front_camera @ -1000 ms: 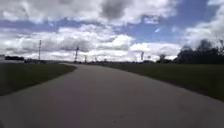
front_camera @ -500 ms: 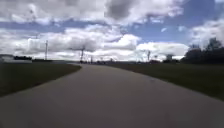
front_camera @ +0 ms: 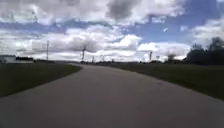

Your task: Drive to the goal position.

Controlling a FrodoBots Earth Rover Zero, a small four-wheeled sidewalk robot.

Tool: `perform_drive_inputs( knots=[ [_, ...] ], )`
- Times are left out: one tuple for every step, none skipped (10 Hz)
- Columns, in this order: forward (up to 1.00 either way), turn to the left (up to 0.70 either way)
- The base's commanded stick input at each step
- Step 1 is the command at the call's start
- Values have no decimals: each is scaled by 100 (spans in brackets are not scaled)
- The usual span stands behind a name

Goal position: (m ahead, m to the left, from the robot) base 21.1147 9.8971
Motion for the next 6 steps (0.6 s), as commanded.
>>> perform_drive_inputs(
  knots=[
    [100, 0],
    [100, 0],
    [100, 0],
    [100, 0],
    [100, 0],
    [100, 0]
  ],
)
